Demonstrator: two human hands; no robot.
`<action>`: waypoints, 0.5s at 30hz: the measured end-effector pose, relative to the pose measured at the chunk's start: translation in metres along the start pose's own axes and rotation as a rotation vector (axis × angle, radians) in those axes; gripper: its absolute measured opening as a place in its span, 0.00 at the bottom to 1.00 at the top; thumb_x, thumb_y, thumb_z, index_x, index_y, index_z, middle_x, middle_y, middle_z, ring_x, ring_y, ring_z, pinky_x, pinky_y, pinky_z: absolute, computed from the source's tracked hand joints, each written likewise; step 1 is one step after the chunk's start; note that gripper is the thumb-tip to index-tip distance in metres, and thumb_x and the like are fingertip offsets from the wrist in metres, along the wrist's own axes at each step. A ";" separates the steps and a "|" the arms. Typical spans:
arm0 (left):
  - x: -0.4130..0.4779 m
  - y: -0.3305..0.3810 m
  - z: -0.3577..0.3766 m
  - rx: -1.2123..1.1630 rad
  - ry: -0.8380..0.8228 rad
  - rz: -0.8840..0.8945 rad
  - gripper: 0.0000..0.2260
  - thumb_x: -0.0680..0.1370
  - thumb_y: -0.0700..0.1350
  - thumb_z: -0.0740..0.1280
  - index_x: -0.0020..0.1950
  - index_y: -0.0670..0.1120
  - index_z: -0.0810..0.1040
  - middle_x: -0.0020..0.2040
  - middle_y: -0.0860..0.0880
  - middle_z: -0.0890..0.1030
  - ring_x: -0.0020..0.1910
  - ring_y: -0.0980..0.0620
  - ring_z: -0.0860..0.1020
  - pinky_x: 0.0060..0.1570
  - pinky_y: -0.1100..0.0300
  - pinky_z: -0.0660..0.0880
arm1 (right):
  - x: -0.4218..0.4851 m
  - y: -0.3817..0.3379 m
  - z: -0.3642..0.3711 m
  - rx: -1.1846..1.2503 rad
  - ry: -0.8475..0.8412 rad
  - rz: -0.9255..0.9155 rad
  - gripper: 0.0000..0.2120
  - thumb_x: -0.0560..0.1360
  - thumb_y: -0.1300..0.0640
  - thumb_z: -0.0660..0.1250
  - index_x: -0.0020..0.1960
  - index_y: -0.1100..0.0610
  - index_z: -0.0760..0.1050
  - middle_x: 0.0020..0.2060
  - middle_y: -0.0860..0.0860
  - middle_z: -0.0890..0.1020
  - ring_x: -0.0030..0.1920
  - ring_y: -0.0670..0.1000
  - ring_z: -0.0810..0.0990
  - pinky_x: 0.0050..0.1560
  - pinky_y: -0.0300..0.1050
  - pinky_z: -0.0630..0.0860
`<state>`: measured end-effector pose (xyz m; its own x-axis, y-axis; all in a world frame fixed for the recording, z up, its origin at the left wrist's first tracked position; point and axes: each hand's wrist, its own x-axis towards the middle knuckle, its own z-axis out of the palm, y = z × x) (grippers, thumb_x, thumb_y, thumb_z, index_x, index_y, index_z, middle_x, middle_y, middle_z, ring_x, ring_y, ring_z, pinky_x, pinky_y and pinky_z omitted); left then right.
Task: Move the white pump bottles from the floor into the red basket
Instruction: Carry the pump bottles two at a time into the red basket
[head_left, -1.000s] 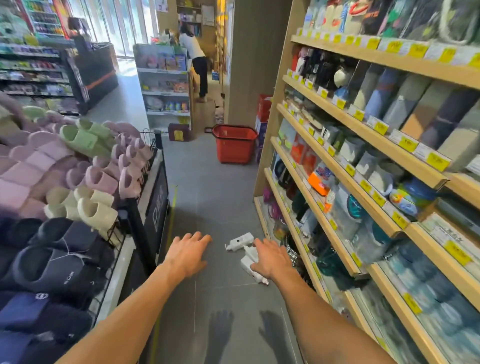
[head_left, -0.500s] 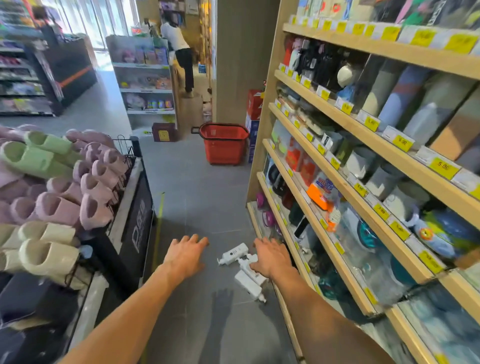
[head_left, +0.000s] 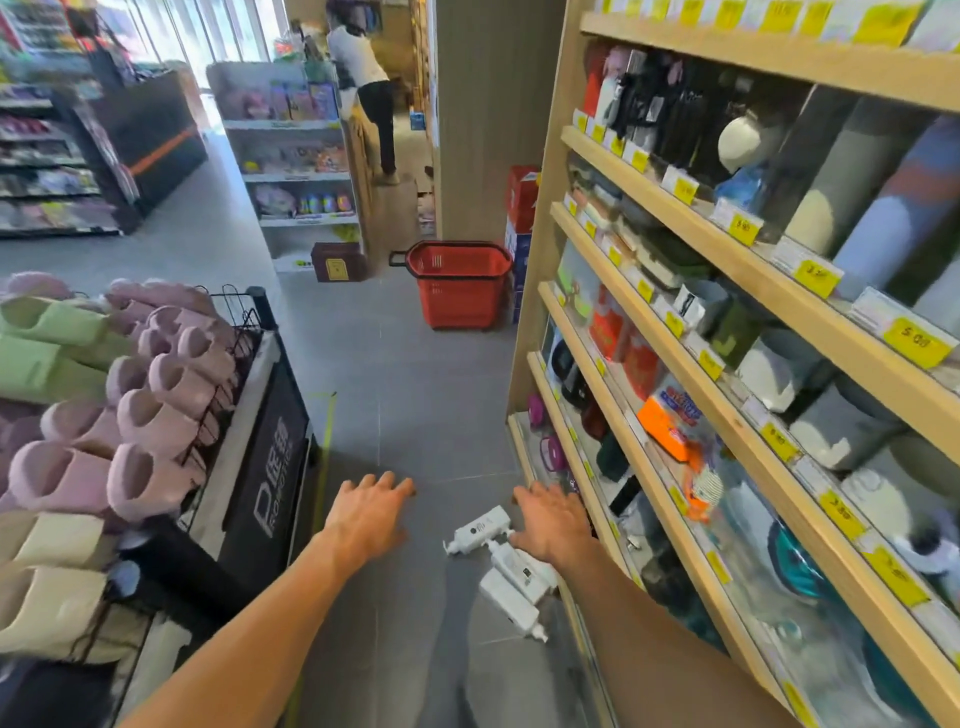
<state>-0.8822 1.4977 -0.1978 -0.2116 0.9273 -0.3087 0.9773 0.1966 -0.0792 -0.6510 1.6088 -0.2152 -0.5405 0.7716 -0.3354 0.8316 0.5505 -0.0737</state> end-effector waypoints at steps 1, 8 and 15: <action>0.009 -0.003 -0.002 0.004 -0.003 0.004 0.27 0.78 0.56 0.67 0.75 0.54 0.64 0.68 0.48 0.70 0.68 0.44 0.71 0.63 0.48 0.68 | 0.008 0.000 -0.001 0.003 -0.005 0.006 0.27 0.78 0.45 0.70 0.73 0.53 0.68 0.70 0.54 0.73 0.70 0.58 0.69 0.69 0.57 0.67; 0.080 -0.037 -0.006 0.012 -0.042 0.045 0.28 0.77 0.55 0.68 0.75 0.54 0.63 0.70 0.49 0.70 0.69 0.45 0.70 0.64 0.48 0.68 | 0.068 -0.004 -0.003 0.045 -0.036 0.047 0.27 0.77 0.43 0.70 0.71 0.51 0.69 0.69 0.53 0.74 0.69 0.58 0.71 0.67 0.56 0.69; 0.149 -0.076 -0.009 0.001 -0.091 0.118 0.28 0.76 0.55 0.68 0.75 0.56 0.64 0.70 0.49 0.70 0.69 0.45 0.70 0.65 0.49 0.68 | 0.124 -0.019 -0.010 0.064 -0.044 0.111 0.25 0.76 0.44 0.71 0.70 0.51 0.71 0.68 0.52 0.76 0.68 0.57 0.73 0.68 0.55 0.70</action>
<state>-0.9879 1.6242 -0.2291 -0.0955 0.9114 -0.4004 0.9954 0.0876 -0.0379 -0.7350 1.6976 -0.2459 -0.4398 0.8110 -0.3858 0.8931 0.4402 -0.0927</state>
